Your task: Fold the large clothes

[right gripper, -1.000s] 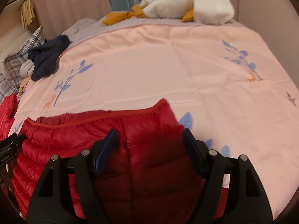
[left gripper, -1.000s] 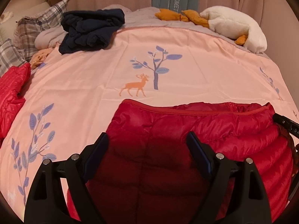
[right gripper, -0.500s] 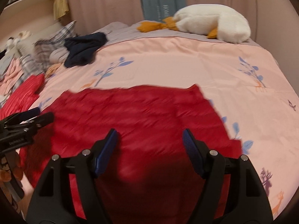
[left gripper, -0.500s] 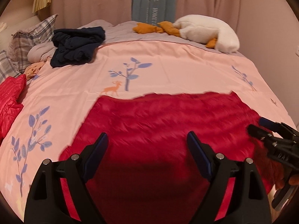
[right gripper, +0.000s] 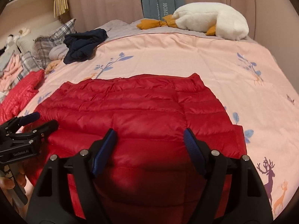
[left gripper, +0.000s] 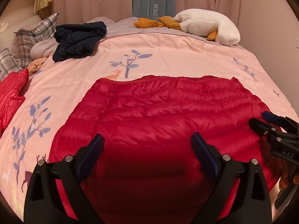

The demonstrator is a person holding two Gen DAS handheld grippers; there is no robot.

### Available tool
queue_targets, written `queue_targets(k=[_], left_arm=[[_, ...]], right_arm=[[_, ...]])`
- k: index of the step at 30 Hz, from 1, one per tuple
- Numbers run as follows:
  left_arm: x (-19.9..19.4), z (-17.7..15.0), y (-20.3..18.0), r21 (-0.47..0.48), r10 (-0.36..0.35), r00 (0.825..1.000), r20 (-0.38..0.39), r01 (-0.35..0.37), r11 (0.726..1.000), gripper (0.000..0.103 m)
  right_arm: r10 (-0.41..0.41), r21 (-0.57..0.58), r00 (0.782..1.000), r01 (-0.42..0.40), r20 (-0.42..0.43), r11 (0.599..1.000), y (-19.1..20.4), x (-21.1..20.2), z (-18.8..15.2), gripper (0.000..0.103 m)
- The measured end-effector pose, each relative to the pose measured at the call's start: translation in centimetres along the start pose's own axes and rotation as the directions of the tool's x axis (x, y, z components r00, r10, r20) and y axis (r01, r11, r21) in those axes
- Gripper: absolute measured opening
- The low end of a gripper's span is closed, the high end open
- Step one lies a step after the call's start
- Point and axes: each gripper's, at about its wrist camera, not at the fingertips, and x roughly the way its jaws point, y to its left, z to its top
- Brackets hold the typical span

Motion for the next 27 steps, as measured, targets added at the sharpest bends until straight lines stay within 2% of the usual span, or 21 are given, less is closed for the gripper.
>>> queue_targets(k=[3, 12, 18, 22, 27], left_arm=[[-0.2, -0.3, 0.6, -0.006, 0.01, 1.0, 0.001, -0.01, 1.0, 0.097], [-1.2, -1.1, 2.6, -0.038, 0.037, 0.999, 0.0, -0.037, 0.999, 0.097], [-2.7, -2.3, 4.4, -0.094, 0.043, 0.999, 0.0, -0.043, 0.995, 0.097], [-4.0, -3.2, 4.0, -0.109, 0.009, 1.0, 0.013, -0.008, 0.994, 0.097], [-5.3, -4.4, 1.6, -0.071, -0.024, 0.999, 0.031, 0.026, 0.997, 0.097]], right_arm=[[-0.047, 0.012, 0.999, 0.047, 0.011, 0.999, -0.8, -0.4, -0.3, 0.077], [-0.096, 0.096, 0.995, 0.095, 0.008, 0.991, -4.7, -1.7, -1.2, 0.077], [-0.117, 0.196, 0.993, 0.114, 0.005, 0.974, -7.5, -2.9, -2.4, 0.077], [-0.115, 0.179, 0.993, 0.108, 0.033, 0.978, -6.4, -4.2, -3.7, 0.077], [-0.08, 0.072, 0.994, 0.074, 0.08, 0.995, -2.3, -5.9, -4.5, 0.077]])
